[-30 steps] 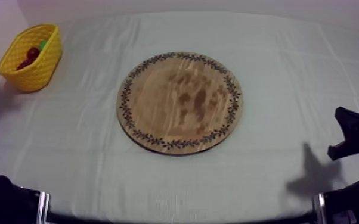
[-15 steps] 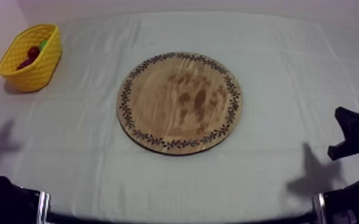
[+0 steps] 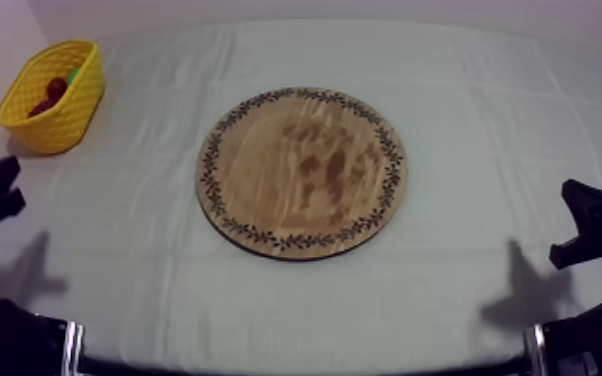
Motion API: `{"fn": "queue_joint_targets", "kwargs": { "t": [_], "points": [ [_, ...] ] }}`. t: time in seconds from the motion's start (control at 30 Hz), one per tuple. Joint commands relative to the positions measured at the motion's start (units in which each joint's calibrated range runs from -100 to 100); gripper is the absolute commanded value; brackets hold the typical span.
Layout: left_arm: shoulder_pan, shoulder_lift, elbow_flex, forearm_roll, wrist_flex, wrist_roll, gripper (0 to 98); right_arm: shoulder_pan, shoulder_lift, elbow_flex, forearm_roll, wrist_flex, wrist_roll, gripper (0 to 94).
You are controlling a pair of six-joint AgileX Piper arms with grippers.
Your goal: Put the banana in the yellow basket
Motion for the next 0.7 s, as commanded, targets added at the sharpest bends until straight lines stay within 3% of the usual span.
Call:
{"fn": "queue_joint_targets", "kwargs": {
  "t": [0.0, 0.13, 0.27, 0.33, 0.47, 0.67],
  "points": [
    [0.9, -3.5, 6.3, -0.01, -1.2, 0.1, 0.1, 0.0, 0.0, 0.0, 0.0, 0.0, 0.0, 0.2],
    [2.4, -6.8, 9.9, -1.64, -3.3, 2.1, 0.0, 0.0, 0.0, 0.0, 0.0, 0.0, 0.0, 0.2],
    [3.0, -9.7, 11.0, -2.58, -4.4, 1.8, 0.0, 0.0, 0.0, 0.0, 0.0, 0.0, 0.0, 0.2],
    [3.8, -11.3, 11.5, -4.14, -5.5, 1.9, 0.0, 0.0, 0.0, 0.0, 0.0, 0.0, 0.0, 0.2],
    [4.8, -12.5, 13.5, -9.81, -11.0, 6.0, 0.1, 0.0, 0.0, 0.0, 0.0, 0.0, 0.0, 0.2],
    [4.1, -12.9, 14.3, -11.74, -13.2, 10.3, 0.1, 0.0, 0.0, 0.0, 0.0, 0.0, 0.0, 0.2]
  ]
}}
